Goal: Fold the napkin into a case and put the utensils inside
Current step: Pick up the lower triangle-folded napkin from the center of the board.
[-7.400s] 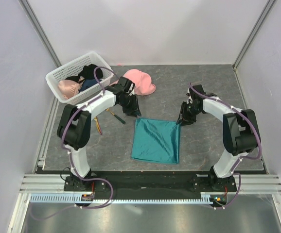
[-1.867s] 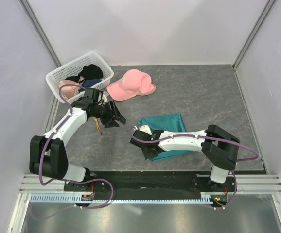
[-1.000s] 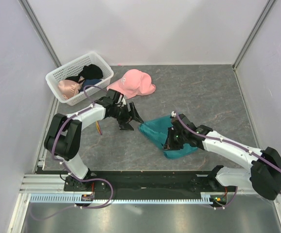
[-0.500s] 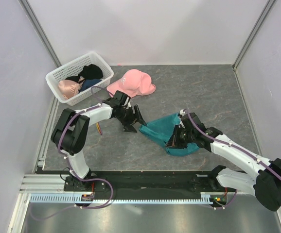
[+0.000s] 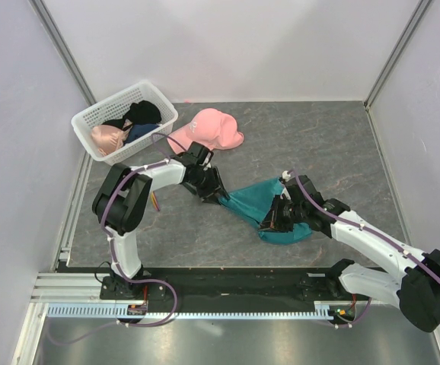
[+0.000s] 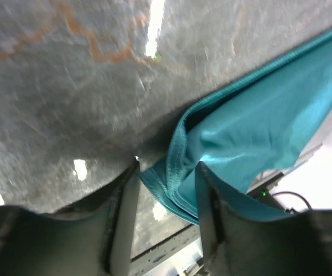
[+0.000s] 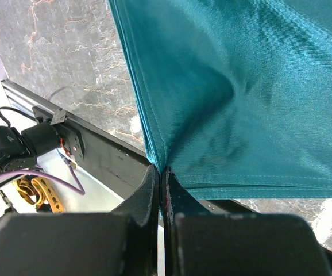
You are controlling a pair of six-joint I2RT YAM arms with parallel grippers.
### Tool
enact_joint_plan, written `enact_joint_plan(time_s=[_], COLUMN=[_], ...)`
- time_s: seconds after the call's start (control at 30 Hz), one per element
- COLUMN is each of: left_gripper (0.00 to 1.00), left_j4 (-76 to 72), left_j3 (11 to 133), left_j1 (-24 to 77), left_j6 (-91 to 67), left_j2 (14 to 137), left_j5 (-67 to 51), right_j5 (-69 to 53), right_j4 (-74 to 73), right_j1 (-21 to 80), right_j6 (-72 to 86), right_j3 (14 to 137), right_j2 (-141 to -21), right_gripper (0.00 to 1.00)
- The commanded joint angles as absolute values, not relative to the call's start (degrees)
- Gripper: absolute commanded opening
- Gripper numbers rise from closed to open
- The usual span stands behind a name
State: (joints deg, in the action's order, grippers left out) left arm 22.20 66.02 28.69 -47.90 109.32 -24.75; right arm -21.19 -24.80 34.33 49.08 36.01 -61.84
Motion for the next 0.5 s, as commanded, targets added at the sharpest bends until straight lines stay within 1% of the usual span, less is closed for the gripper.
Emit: enact_joint_plan(time_s=[0.0,0.03,0.07,0.1,0.17,0.2,0.3,0.47], left_gripper=[0.44,0.39,0.38,0.33,0.28,0.15,0.02,0.02], left_j4=[21.8,21.9,22.3,22.4,23.4,24.7,28.5,33.0], left_j3=[69.2,69.3,69.5,69.9,70.3,70.8,72.4,73.4], left_j1=[28.7,28.7,28.7,28.7,28.2,28.2,27.4,24.2], left_j6=[-46.2,-45.4,-45.1,-44.7,-43.5,-43.1,-39.8,-35.0], left_j2=[111.2,111.4,111.6,111.7,111.4,110.6,109.2,105.4], left_j5=[-21.4,-21.6,-21.6,-21.4,-20.9,-20.4,-17.2,-15.8], right_j5=[-22.8,-22.9,-23.1,-23.5,-24.3,-24.5,-24.3,-21.9], right_j4=[-23.7,-24.1,-24.2,-24.5,-24.7,-24.8,-25.0,-21.2], right_j1=[34.2,34.2,34.2,34.2,34.4,34.6,36.8,47.2], right_j6=[47.4,46.9,46.7,46.2,44.6,44.0,42.8,45.5], right_j3=[36.0,35.9,35.8,35.5,35.2,35.2,35.2,36.7], right_j2=[-60.7,-60.6,-60.6,-60.6,-61.4,-61.6,-62.7,-68.1], right_gripper=[0.00,0.00,0.00,0.00,0.00,0.00,0.00,0.00])
